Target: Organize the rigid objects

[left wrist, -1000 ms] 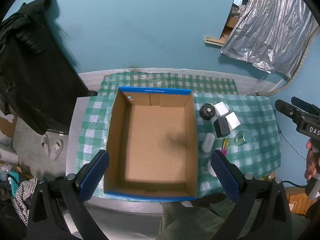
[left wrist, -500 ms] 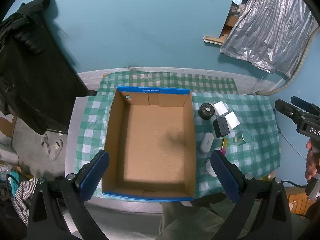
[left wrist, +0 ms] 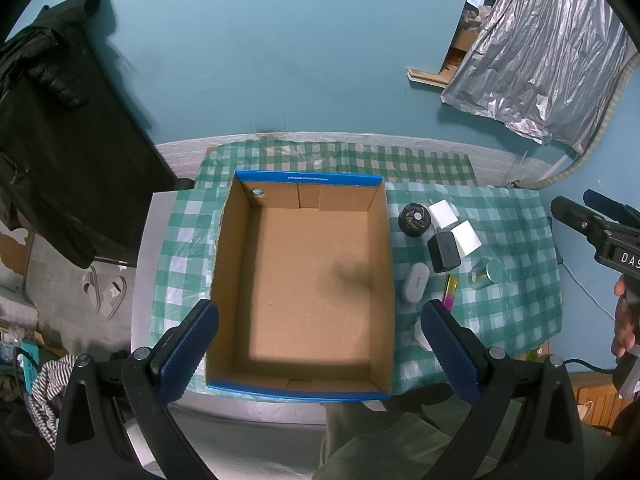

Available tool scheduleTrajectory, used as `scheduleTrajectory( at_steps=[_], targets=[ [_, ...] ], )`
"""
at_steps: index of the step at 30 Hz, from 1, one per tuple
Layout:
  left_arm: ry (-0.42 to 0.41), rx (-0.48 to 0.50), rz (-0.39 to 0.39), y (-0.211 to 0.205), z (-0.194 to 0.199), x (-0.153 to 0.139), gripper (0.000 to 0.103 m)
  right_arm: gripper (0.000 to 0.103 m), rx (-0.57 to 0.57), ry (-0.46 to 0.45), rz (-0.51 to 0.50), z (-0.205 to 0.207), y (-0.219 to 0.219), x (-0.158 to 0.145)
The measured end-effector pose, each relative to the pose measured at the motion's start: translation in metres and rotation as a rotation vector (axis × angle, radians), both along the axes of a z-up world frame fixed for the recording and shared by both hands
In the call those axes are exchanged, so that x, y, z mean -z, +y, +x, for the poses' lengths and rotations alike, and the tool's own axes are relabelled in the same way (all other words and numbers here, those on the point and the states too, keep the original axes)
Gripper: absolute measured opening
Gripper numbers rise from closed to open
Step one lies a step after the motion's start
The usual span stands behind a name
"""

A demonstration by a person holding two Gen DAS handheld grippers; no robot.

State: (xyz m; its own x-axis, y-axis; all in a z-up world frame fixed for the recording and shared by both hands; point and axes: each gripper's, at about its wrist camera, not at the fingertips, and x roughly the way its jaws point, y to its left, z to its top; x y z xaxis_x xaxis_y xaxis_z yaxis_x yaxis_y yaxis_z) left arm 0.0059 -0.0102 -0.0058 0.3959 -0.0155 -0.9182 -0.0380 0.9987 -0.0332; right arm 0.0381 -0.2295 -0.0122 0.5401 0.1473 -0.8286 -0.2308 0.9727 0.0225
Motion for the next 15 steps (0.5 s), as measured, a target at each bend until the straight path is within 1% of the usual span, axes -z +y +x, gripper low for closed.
scheduleTrajectory(
  at_steps=[15],
  targets=[
    [0.008,0.0,0.003,0.0007,-0.0051,0.0043,0.102,0.101,-0.001,0.003,-0.002,0.0008,0.0009,0.0009]
  ],
)
